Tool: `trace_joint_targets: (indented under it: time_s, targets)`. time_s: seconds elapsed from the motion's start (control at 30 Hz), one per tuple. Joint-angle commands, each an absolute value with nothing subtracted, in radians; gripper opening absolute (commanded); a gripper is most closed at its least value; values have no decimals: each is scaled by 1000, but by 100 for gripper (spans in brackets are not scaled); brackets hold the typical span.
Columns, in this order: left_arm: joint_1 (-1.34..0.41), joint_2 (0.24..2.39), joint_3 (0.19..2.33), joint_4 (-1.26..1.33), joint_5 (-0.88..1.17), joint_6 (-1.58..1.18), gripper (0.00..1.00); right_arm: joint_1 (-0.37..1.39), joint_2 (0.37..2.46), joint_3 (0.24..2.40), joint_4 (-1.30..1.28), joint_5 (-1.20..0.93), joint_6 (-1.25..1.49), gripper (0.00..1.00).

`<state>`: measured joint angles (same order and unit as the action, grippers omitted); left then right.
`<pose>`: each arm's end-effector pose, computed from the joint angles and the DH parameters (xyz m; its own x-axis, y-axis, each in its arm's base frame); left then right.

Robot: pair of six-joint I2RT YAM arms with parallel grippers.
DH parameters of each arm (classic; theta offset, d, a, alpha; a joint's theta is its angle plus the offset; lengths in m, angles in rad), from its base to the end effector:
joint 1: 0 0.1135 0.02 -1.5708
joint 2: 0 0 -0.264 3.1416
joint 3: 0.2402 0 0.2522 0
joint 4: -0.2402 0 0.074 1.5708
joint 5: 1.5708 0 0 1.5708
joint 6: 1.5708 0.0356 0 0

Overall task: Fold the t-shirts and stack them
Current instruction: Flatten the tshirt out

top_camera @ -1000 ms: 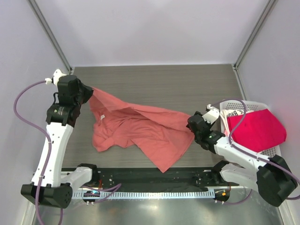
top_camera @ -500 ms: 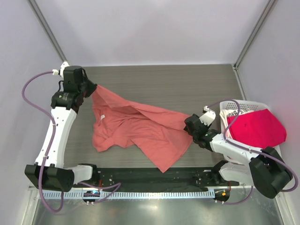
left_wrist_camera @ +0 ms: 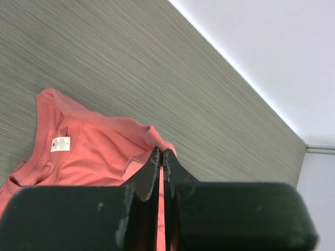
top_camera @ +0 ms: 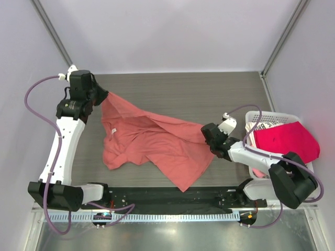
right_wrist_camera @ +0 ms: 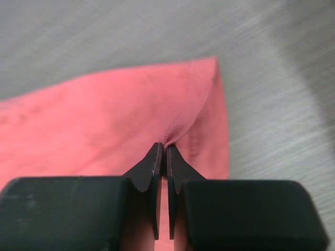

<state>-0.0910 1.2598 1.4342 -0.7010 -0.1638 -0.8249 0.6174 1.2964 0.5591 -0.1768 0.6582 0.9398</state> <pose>0.2638 -0.0182 0.4116 -0.3024 -0.7001 -0.6469 -0.4020 0.7090 -0.5794 0.2022 0.1168 0.1664 -0.5049 0.4249 -0.7513 0.4309 0.8783 0.2071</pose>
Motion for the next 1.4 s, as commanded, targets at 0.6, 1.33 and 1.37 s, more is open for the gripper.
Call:
trace_joint_targets:
  time_s: [0.6,1.33,1.37]
  targets:
    - [-84,1158,1307,-600,-199,-795,0,585,1068,713,-383,503,914,83]
    - [-83,1160,1158,-454,-245,-733,0,624,914,428,-347,258,931,56]
    - [-84,1161,1160,-454,-244,-733,0,627,911,423,-350,259,940,56]
